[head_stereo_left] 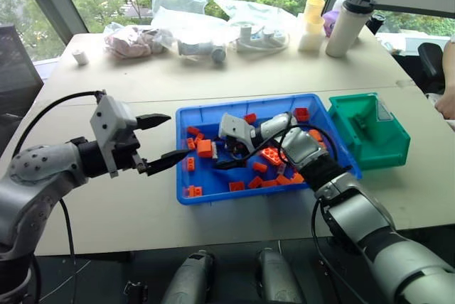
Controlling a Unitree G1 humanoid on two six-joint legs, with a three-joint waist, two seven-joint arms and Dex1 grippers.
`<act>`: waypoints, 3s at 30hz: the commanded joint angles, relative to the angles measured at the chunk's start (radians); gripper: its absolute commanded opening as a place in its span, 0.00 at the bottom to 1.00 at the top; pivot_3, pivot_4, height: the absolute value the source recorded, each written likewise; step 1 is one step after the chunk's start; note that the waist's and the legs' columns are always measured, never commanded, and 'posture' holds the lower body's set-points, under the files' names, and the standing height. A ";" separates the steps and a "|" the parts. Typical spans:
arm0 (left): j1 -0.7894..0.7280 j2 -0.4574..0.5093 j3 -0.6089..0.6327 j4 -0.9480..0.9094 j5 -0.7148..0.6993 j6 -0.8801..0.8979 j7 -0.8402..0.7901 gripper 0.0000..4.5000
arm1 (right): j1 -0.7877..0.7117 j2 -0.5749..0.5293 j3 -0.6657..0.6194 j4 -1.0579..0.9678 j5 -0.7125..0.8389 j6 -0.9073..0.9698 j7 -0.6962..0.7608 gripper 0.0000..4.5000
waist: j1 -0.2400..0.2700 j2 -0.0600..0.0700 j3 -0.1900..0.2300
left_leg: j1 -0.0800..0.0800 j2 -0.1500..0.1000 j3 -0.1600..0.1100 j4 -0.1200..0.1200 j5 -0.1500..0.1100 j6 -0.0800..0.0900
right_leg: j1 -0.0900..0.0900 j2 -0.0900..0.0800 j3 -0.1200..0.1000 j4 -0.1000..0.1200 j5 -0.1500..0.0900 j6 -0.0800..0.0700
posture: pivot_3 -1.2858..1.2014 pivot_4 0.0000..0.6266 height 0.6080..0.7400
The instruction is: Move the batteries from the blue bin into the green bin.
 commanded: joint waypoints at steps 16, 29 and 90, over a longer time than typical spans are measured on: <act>-0.002 -0.001 0.023 -0.034 0.005 -0.012 0.024 1.00 | -0.039 0.003 -0.041 -0.004 -0.050 -0.037 0.008 0.49 | -0.001 0.000 0.000 | 0.000 0.000 0.000 0.000 0.000 0.000 | 0.000 0.000 0.000 0.000 0.000 0.000 | 0.52 0.24 1.00; -0.056 -0.046 -0.081 -0.032 0.016 -0.027 0.014 1.00 | 0.240 -0.523 -0.532 -0.719 0.124 0.370 -0.055 0.49 | 0.011 0.000 0.000 | -0.001 -0.001 -0.001 0.000 -0.002 0.004 | 0.001 -0.001 0.000 -0.001 0.000 0.000 | 0.52 0.24 1.00; -0.139 -0.115 -0.175 0.034 0.106 -0.071 -0.033 1.00 | 0.436 -0.481 -0.204 -0.840 0.178 0.509 -0.197 0.99 | 0.010 0.000 0.000 | 0.000 0.000 0.001 0.001 -0.001 0.001 | 0.002 -0.002 0.000 -0.001 0.000 0.000 | 0.52 0.24 1.00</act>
